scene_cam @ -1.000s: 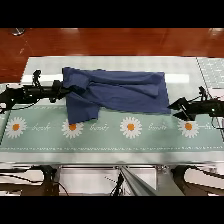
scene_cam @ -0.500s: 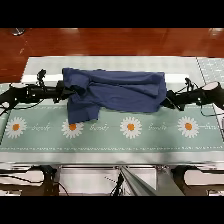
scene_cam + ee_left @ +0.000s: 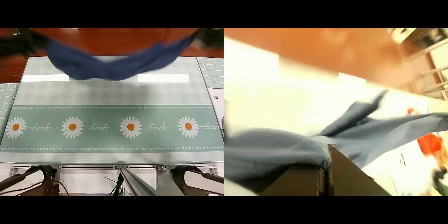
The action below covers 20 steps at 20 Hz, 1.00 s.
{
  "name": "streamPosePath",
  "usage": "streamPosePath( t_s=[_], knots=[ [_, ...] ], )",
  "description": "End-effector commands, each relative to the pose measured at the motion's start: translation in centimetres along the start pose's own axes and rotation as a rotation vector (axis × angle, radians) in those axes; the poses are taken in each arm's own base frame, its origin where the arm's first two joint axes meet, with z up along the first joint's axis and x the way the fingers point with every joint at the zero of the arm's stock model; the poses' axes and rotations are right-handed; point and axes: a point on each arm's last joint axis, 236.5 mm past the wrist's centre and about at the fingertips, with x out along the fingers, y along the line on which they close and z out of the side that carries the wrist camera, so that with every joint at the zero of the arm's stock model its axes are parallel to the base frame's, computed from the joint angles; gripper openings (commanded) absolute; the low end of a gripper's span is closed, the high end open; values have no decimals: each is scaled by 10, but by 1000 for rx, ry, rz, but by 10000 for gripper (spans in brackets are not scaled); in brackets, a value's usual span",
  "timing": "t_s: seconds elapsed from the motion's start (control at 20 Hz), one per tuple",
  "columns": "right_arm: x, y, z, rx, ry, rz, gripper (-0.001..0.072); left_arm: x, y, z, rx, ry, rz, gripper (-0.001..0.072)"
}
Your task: Fold the shirts.
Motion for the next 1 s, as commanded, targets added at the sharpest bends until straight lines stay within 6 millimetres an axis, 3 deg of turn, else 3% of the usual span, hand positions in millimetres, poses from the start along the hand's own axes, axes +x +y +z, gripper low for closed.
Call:
streamPosePath(
  t_s=[0.0,0.05,0.15,0.3,0.45,0.55,0.65,0.75,0.85,0.95],
  knots=[
    [-145,89,71,-204,-340,-17,18,-83,-145,74,337,-231,-47,28],
    [-177,107,67,-242,-387,-22,18,-107,-176,78,414,-272,-32,28],
    [-234,130,55,-315,-467,-63,18,-149,-216,74,574,-342,63,28],
    [-308,138,29,-392,-557,-203,18,-226,-229,64,690,-463,392,28],
    [-352,130,-11,-391,-541,-320,18,-303,-255,43,805,-600,646,28],
    [-369,132,-33,-377,-535,-335,18,-338,-271,24,856,-652,741,28],
    [-373,143,-46,-385,-528,-298,18,-350,-278,8,846,-672,751,29],
    [-355,146,-58,-381,-458,-247,18,-341,-267,6,817,-645,738,29],
    [-325,124,-76,-342,-320,-264,18,-324,-232,7,746,-578,750,29],
    [-290,100,-92,-295,-188,-270,18,-298,-183,1,603,-496,745,28]
  ],
)
